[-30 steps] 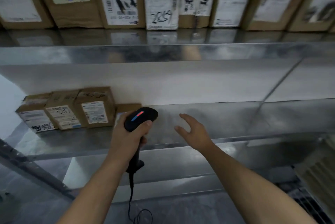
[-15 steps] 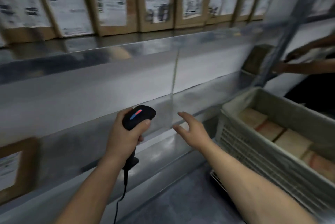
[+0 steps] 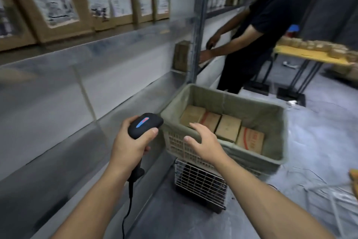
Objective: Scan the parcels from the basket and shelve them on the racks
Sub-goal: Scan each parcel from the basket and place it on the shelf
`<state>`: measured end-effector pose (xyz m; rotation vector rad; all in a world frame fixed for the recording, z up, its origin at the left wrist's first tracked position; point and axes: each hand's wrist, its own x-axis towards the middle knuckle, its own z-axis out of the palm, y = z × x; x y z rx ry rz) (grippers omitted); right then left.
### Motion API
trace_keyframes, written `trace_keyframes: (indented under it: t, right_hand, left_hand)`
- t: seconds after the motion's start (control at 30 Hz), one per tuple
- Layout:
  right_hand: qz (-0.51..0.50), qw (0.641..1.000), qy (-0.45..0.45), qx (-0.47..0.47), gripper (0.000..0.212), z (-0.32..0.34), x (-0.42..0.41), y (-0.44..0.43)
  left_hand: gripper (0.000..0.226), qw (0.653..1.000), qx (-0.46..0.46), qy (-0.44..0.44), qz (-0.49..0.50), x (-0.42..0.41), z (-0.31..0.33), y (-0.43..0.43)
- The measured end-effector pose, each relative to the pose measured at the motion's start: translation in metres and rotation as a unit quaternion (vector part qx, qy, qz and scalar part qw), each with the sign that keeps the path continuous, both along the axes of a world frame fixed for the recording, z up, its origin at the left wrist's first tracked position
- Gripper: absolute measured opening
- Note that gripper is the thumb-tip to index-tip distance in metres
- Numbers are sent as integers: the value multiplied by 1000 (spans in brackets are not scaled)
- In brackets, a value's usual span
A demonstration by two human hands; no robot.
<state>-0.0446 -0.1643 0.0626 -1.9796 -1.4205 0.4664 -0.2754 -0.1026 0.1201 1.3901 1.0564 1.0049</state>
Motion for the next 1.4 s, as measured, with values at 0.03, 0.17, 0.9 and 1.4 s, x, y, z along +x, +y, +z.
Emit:
trace_keyframes:
  t: [0.03, 0.17, 0.9, 1.4]
  right_hand:
    - [-15, 1000, 4, -4, 60, -2, 10, -3]
    - [-69, 997, 22, -21, 60, -12, 43, -4]
    - [-305, 940, 111, -107, 62, -86, 154, 91]
    - [-380, 878, 169, -237, 77, -187, 290, 158]
  left_hand:
    - [60, 1000, -2, 1, -16, 11, -2, 4]
    - [56, 997, -4, 5, -70, 53, -11, 24]
    - [49, 962, -63, 93, -250, 219, -69, 178]
    - [52, 951, -152, 161, -216, 353, -124, 211]
